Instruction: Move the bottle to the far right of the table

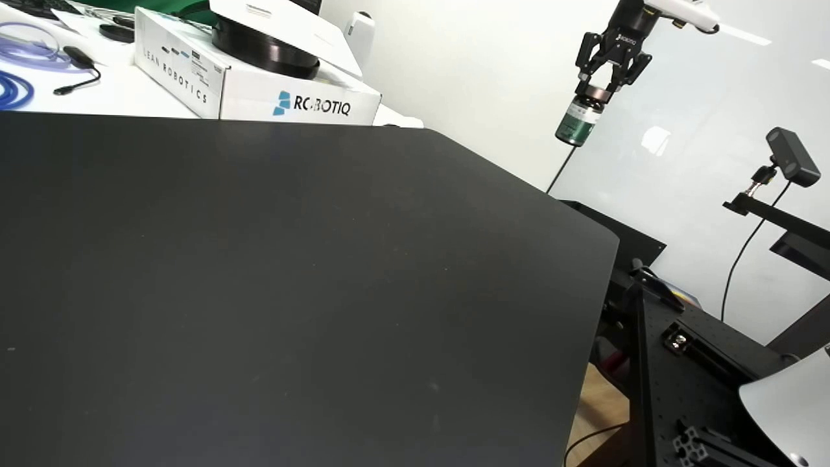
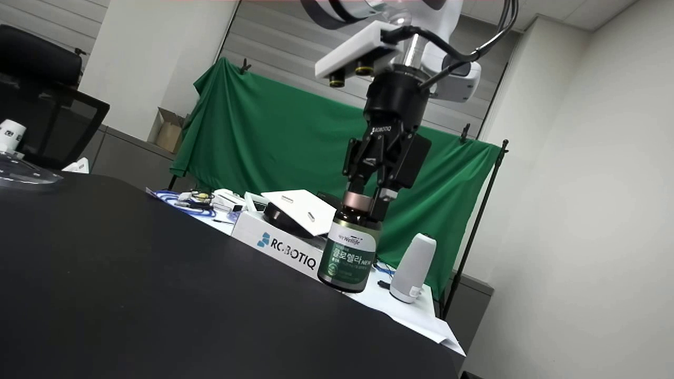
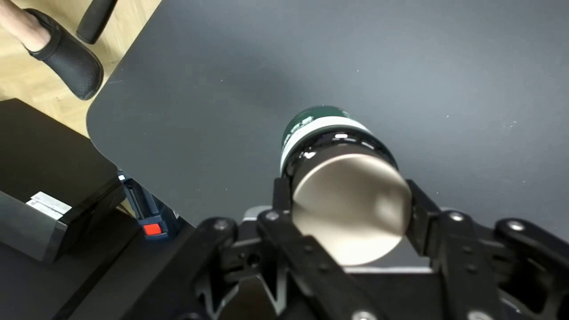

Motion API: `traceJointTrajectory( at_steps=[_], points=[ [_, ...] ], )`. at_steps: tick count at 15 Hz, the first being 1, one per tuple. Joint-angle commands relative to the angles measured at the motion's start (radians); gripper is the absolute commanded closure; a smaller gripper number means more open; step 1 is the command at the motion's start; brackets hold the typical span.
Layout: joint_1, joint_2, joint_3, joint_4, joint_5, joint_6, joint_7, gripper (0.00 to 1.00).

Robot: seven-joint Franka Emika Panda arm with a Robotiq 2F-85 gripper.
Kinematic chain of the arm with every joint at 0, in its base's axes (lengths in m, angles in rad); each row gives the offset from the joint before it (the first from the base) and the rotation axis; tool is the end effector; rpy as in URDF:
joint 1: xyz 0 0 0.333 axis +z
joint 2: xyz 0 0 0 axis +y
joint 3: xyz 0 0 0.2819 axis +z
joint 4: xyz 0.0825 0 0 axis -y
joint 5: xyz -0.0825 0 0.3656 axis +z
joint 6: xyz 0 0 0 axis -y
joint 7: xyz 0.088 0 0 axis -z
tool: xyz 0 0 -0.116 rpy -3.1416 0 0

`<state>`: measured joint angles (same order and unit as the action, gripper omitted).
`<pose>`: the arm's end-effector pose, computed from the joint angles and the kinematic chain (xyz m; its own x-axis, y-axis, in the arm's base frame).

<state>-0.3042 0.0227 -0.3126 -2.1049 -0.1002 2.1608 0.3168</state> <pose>0.4337 -0.3129 0.3776 0.6385 -0.7674 0.0586 -0.7693 -0.6342 0.0775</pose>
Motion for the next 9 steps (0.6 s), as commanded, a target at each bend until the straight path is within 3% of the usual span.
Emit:
traceJointTrajectory(
  at_steps=[1,3,4,9],
  points=[
    [0.0,0.001,0.001,0.004,0.001,-0.003,-0.001,0.39],
    [0.0,0.001,0.001,0.004,0.001,-0.003,-0.001,0.39],
    [0.0,0.001,0.001,0.003,0.001,-0.003,-0.001,0.64],
    [-0.02,0.09,-0.022,-0.026,0.024,0.08,-0.003,0.64]
  ],
)
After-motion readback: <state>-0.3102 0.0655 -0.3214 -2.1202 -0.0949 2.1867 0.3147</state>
